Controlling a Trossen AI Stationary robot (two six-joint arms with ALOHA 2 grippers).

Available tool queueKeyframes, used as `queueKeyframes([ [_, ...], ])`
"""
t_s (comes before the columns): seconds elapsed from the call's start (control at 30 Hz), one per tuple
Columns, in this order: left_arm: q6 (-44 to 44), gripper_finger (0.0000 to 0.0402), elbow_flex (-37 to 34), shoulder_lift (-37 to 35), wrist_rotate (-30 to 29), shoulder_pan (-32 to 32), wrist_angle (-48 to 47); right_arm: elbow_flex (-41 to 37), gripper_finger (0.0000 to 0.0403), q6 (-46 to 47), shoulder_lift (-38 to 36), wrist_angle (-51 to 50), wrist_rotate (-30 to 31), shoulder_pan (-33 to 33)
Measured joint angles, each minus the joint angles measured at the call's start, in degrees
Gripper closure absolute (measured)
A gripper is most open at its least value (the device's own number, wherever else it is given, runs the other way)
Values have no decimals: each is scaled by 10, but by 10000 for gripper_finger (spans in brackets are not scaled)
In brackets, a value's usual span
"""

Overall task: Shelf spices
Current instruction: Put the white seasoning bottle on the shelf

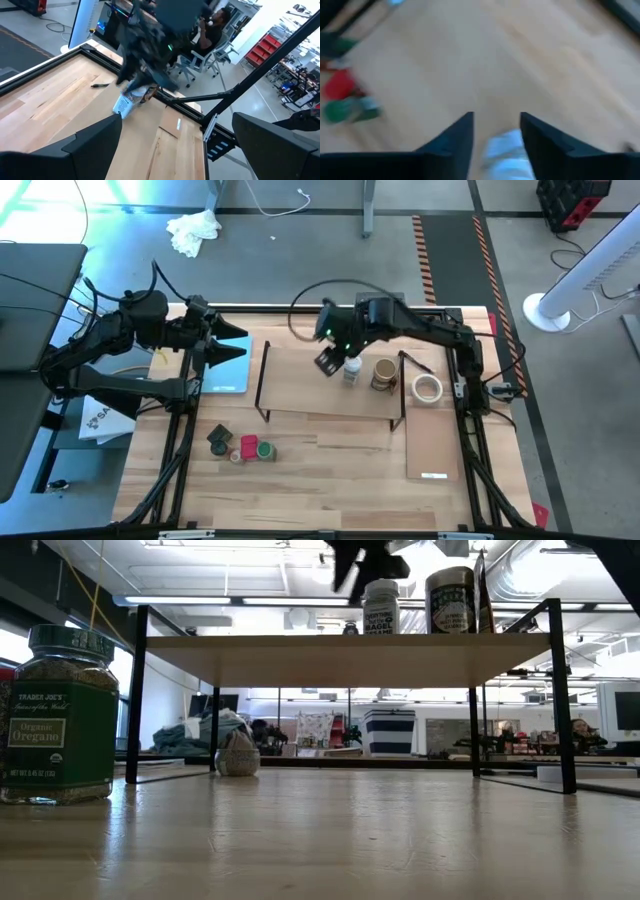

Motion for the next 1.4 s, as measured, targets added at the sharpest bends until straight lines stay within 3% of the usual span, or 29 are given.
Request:
queueKeyframes([
  [0.2, 0, 25, 0, 3, 0, 0, 0, 6, 387, 7, -27, -57, 22, -48],
  [0.37, 2, 25, 0, 6, 0, 0, -3, -15, 399, 4, -25, -55, -64, -88],
  [0.7, 7, 25, 0, 9, 0, 0, -19, -84, 402, -11, -18, -59, -184, -101],
  [1.03, 22, 25, 0, 19, -1, 0, -29, -88, 403, -8, -18, -58, -182, -69],
  [1.23, 27, 25, 0, 28, -1, 0, -30, -80, 403, 6, -18, -57, -130, -72],
  [1.4, 28, 25, 0, 35, -1, 0, -30, -63, 403, 9, -18, -25, -130, -83],
])
